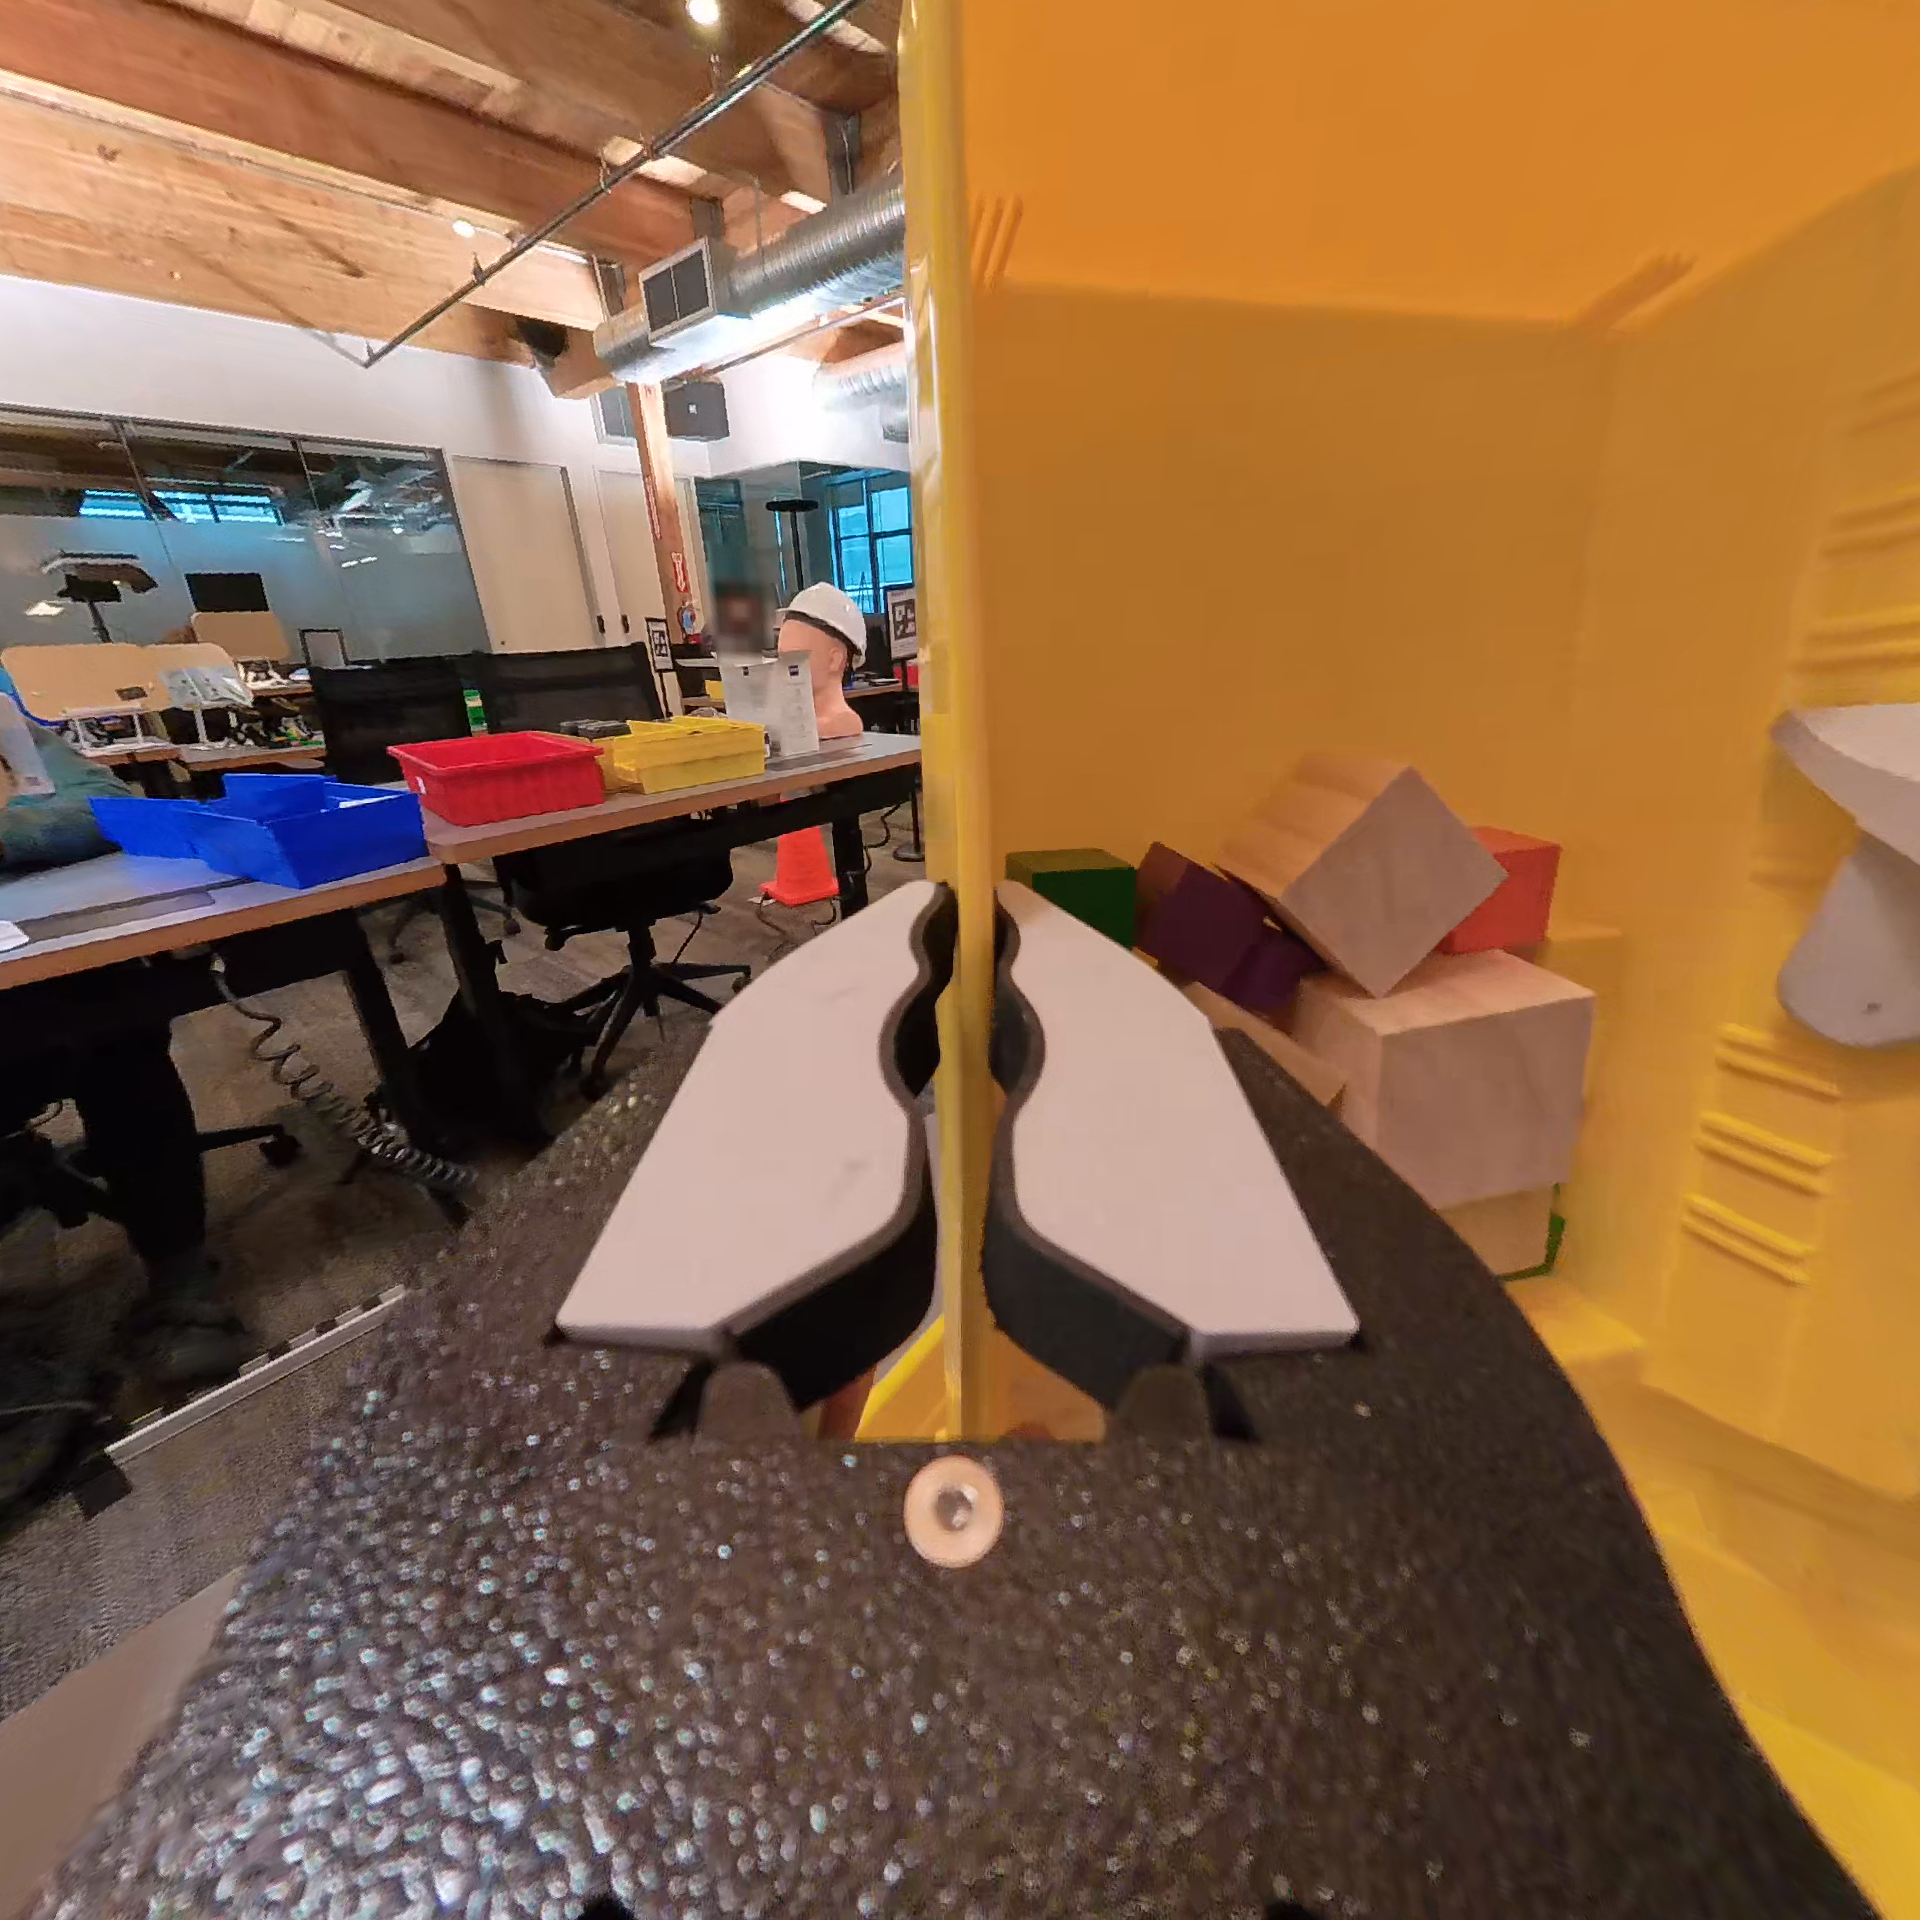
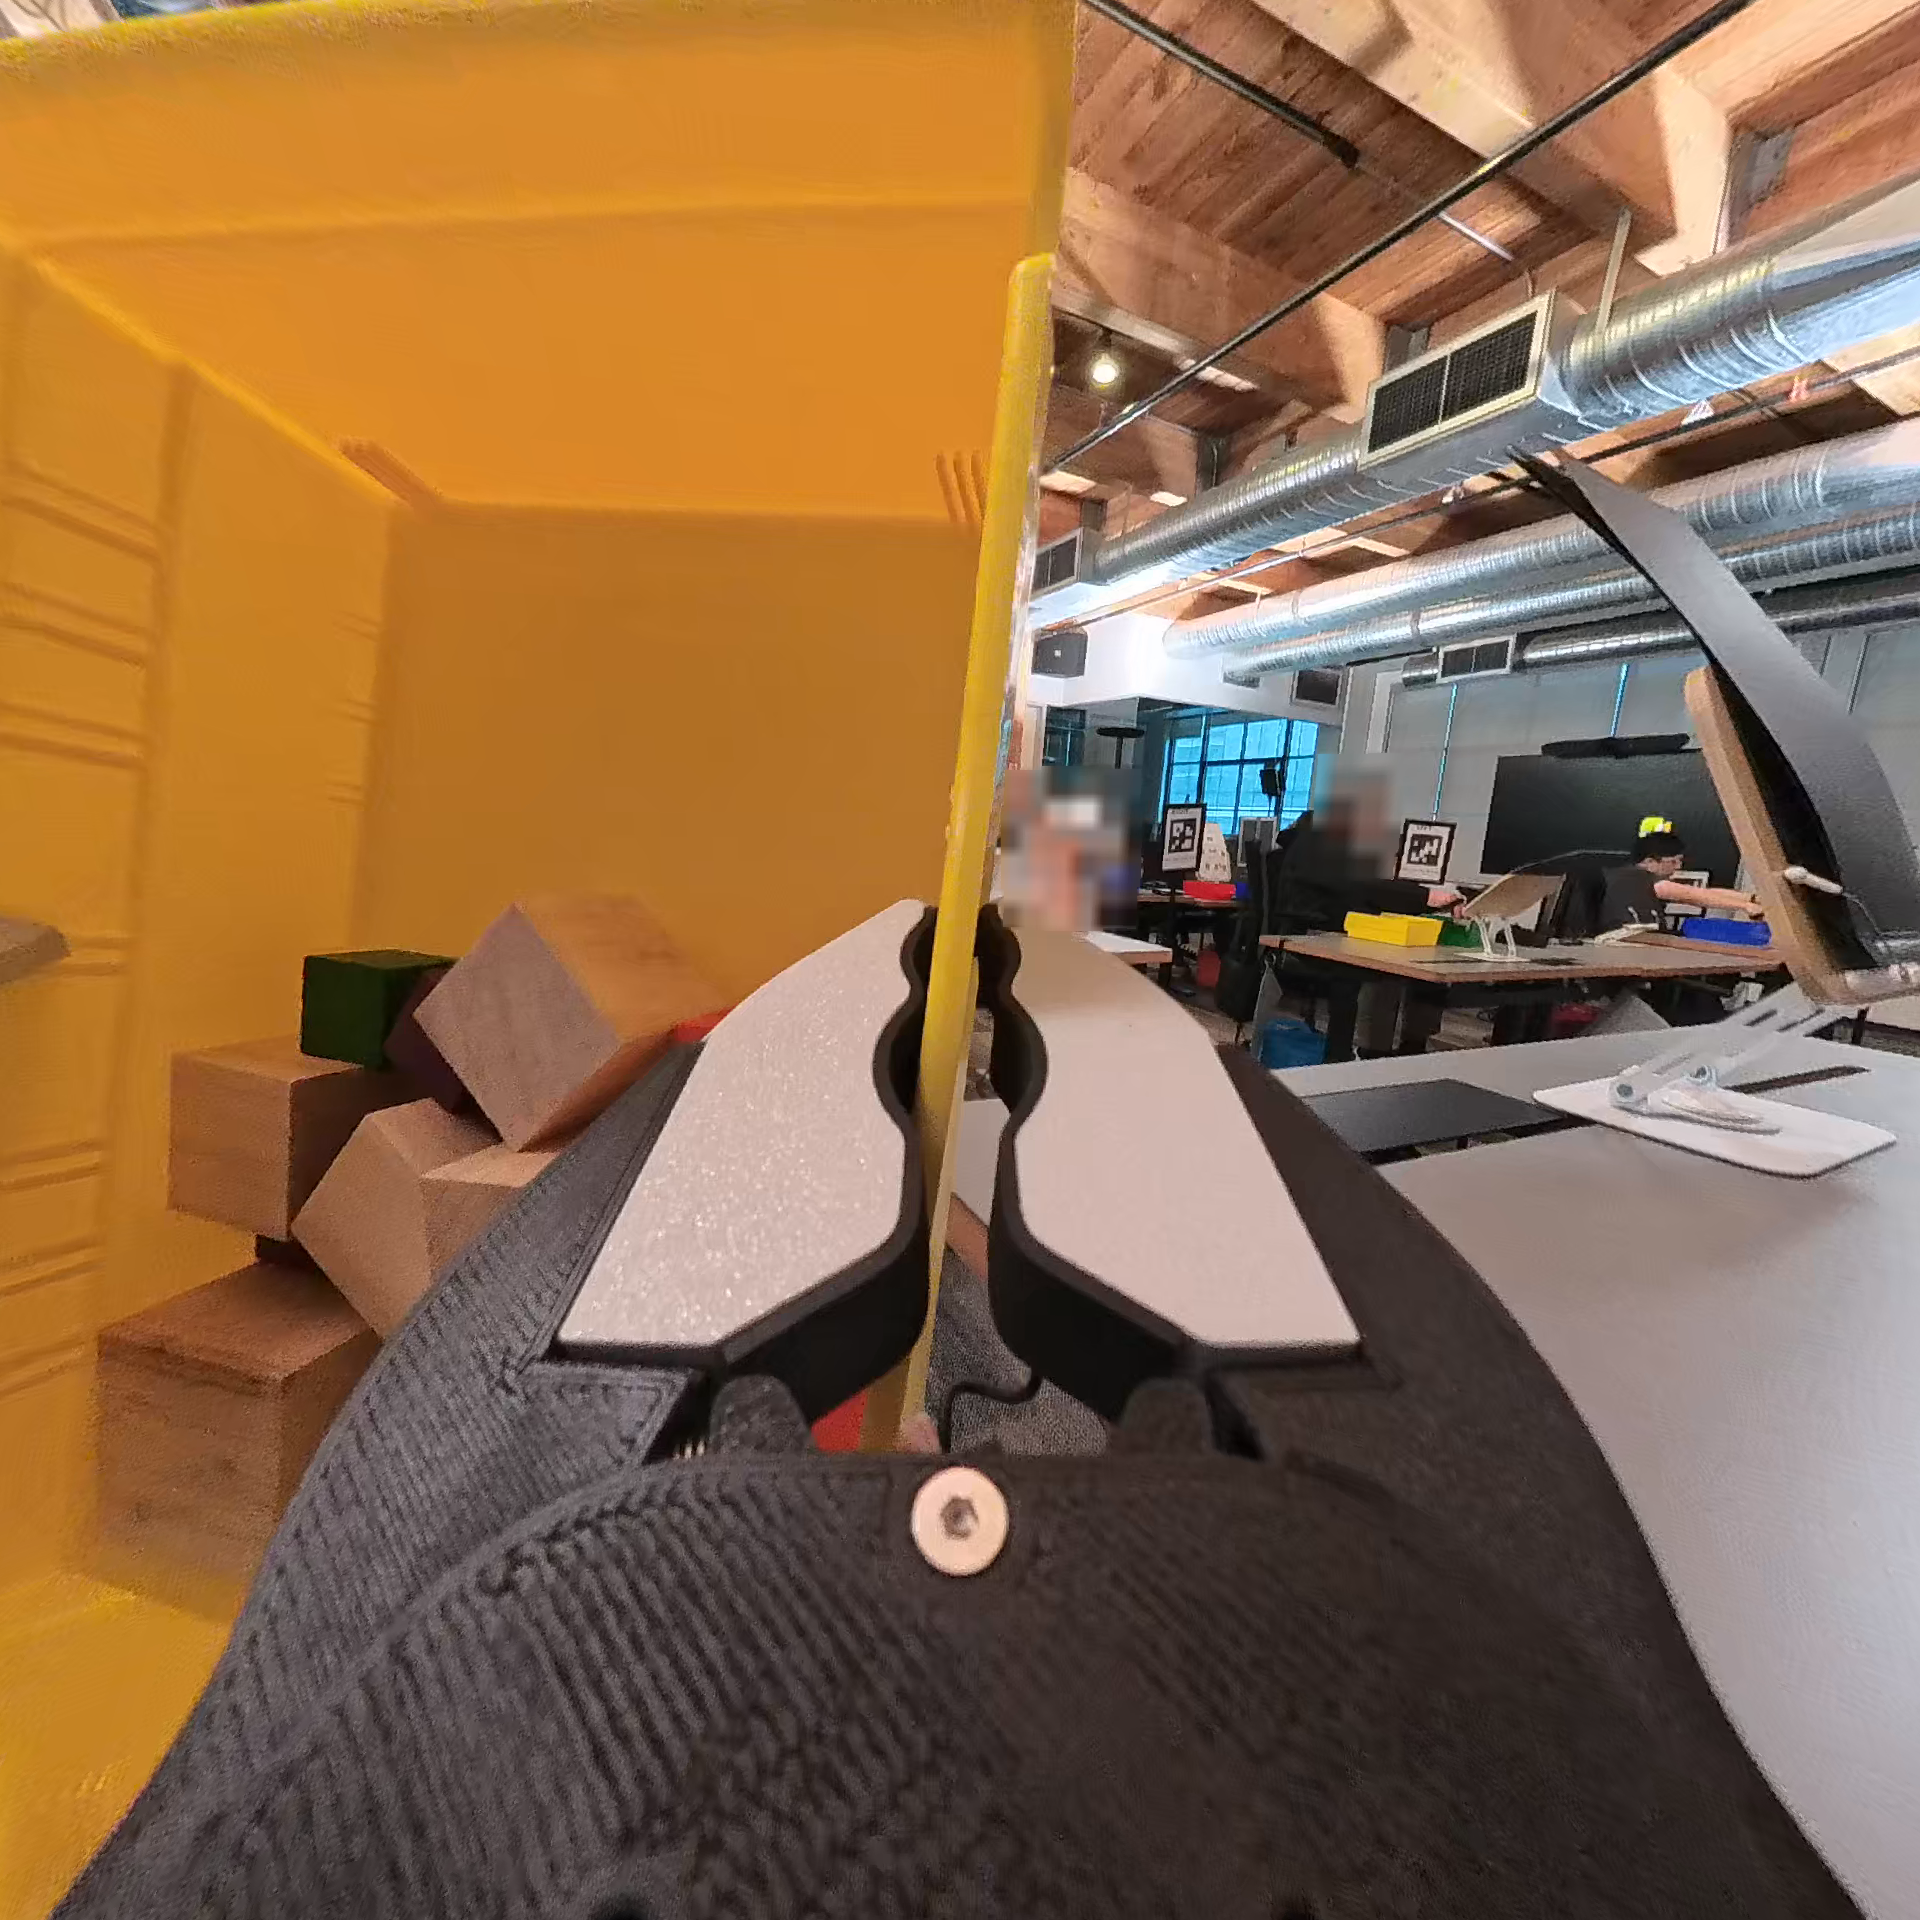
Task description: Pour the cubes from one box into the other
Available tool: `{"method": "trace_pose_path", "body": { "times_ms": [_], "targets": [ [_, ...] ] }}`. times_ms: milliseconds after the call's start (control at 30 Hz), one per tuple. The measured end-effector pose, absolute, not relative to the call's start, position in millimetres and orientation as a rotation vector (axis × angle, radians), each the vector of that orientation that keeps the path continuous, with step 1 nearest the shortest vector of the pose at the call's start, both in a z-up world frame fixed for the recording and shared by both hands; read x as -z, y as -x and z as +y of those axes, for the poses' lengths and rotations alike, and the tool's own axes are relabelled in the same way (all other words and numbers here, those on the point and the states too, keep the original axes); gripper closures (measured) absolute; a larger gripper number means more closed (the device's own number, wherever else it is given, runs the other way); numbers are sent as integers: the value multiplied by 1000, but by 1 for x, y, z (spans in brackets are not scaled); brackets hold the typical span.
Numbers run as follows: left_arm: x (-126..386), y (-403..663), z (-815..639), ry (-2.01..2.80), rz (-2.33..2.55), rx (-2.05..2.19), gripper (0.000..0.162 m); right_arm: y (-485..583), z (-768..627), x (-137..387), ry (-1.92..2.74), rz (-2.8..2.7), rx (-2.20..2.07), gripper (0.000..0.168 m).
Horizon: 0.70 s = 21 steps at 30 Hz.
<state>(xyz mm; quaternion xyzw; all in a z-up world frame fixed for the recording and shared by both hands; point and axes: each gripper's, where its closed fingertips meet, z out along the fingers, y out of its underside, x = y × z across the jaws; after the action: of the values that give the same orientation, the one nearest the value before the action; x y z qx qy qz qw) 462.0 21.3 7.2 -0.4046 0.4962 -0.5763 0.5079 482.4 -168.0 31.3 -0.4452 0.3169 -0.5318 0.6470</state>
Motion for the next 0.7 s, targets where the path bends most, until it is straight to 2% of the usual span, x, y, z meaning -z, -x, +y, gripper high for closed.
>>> {"method": "trace_pose_path", "body": {
  "times_ms": [500,700],
  "targets": [
    [-11,-460,23,998,1105,1458,158,-487,-165,-34,974,701,1201,161],
    [-23,-458,25,946,1082,1480,158,-486,-162,-50,946,650,1216,161]
  ]
}}
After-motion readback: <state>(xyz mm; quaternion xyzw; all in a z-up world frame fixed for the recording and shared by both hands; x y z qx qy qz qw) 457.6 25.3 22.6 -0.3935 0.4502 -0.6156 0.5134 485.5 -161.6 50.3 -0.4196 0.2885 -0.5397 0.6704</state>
